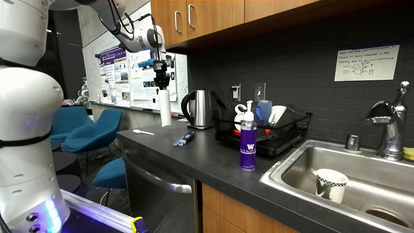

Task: Move the paper towel roll to the right.

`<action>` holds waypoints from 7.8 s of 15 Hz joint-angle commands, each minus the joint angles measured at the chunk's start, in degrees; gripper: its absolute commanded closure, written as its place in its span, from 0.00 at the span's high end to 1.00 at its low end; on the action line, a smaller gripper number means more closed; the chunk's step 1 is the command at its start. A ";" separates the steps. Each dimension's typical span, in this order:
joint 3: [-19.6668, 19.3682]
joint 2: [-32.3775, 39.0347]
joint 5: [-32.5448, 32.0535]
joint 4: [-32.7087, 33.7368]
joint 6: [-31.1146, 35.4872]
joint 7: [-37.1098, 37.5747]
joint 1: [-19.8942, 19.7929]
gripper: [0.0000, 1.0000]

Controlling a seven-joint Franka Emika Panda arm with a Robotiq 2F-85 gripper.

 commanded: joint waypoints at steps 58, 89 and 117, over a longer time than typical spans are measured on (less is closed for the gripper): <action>-14.33 -31.87 -7.36 -33.80 -0.41 -6.95 -24.00 0.51; -24.25 -13.08 -3.38 -17.65 2.20 -12.20 -26.31 0.51; -22.10 -18.44 -1.02 -16.57 2.39 -13.52 -24.44 0.04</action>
